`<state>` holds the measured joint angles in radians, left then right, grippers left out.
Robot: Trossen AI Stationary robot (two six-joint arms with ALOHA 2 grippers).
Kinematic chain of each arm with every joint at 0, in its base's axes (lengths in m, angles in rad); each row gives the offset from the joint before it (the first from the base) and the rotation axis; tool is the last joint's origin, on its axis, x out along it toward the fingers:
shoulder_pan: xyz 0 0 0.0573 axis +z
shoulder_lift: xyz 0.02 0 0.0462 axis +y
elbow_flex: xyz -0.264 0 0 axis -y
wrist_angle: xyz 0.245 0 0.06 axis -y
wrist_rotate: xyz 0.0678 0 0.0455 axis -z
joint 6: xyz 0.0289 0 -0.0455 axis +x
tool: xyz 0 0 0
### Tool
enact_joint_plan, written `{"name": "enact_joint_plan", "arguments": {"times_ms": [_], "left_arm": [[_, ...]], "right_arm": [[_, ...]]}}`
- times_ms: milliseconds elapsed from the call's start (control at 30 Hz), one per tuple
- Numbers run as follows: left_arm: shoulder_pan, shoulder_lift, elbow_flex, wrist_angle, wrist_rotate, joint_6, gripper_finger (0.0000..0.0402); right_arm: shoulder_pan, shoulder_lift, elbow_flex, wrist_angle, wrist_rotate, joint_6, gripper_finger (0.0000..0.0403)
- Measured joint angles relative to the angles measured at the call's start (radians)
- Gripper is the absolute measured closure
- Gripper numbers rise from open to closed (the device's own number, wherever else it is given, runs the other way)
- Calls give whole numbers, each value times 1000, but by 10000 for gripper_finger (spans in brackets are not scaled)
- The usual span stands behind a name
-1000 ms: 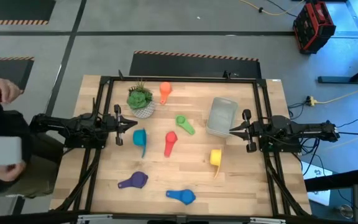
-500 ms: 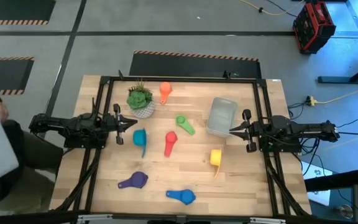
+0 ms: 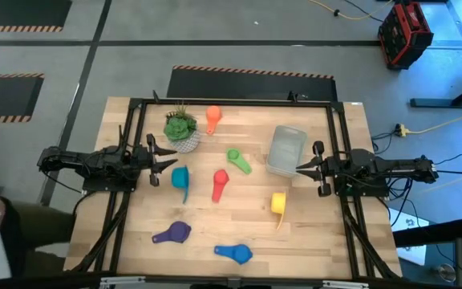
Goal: Nest measuring cups in basket
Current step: Put the light blue measuring cup into the gray bin
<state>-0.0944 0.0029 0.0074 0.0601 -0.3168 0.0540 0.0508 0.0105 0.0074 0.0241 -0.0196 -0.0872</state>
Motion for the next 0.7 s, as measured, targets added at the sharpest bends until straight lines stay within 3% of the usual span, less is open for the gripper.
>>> {"name": "enact_joint_plan", "arguments": {"times_ms": [333, 600, 700], "left_arm": [[0, 0, 0, 0, -3, 1, 187], [0, 0, 0, 11, -4, 0, 183], [0, 0, 0, 78, -4, -66, 181]], "right_arm": [[0, 0, 0, 0, 0, 0, 352], [0, 0, 0, 0, 0, 0, 352], [0, 0, 0, 0, 0, 0, 352]]}}
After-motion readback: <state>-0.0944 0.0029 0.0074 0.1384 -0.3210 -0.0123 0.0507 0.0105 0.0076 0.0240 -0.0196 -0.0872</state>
